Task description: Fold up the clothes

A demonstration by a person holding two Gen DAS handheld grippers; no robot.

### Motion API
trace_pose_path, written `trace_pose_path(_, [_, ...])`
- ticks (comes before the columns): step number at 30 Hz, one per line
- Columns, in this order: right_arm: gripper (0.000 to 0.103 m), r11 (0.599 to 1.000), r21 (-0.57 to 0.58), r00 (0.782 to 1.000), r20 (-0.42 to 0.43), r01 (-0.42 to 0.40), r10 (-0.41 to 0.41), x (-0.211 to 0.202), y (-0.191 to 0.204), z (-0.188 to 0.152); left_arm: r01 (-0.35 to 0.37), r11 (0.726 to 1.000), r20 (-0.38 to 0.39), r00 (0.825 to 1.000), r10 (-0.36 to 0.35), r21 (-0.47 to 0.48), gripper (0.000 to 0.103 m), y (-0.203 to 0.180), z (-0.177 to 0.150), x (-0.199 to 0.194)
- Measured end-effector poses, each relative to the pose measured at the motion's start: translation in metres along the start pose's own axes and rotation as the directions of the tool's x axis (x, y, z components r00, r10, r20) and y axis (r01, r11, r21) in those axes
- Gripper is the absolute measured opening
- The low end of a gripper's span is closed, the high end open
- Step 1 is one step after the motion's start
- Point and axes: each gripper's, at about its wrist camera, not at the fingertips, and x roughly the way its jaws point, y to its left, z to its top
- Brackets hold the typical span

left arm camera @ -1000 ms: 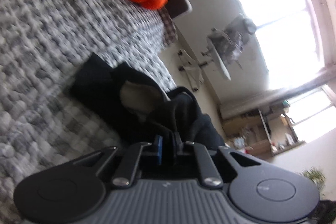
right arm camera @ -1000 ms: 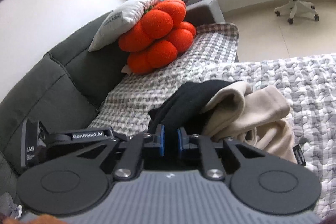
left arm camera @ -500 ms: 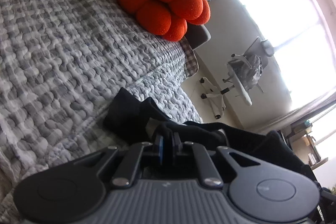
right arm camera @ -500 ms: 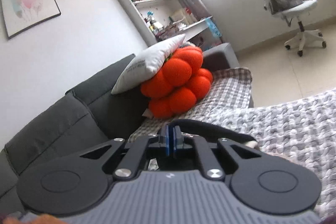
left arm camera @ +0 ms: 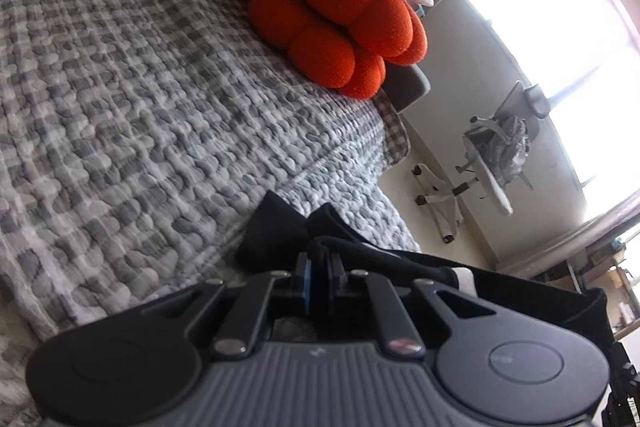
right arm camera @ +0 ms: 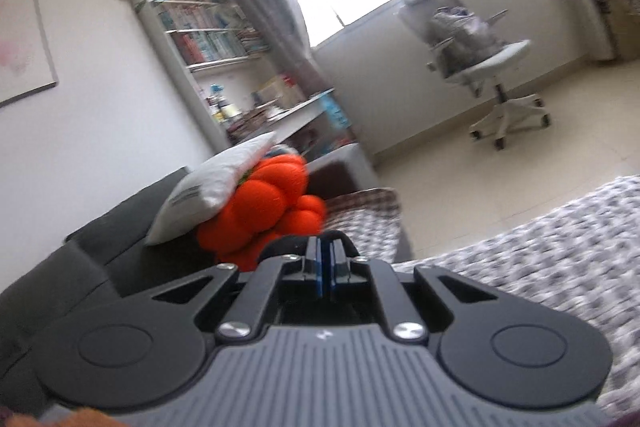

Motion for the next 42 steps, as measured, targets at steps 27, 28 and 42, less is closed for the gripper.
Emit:
trace_pose_path(27, [0.007, 0.892, 0.054, 0.892, -0.073, 0.450, -0.446, 0.021, -0.122, -0.013, -0.099, 0.994, -0.039, 0.995, 0.097, -0.054, 0.007, 0.018, 0.007, 0.007])
trace_pose_path(28, [0.007, 0.886, 0.059, 0.886, -0.087, 0.460, -0.455, 0.024, -0.125, -0.015, -0.112, 0.993, -0.047, 0.993, 0.110, -0.048, 0.007, 0.018, 0.006, 0.009])
trace_pose_path(42, [0.013, 0.834, -0.015, 0.813, -0.216, 0.551, -0.541, 0.051, -0.143, -0.034, -0.184, 0.983, -0.146, 0.972, 0.185, 0.017, 0.014, 0.022, 0.002, 0.031])
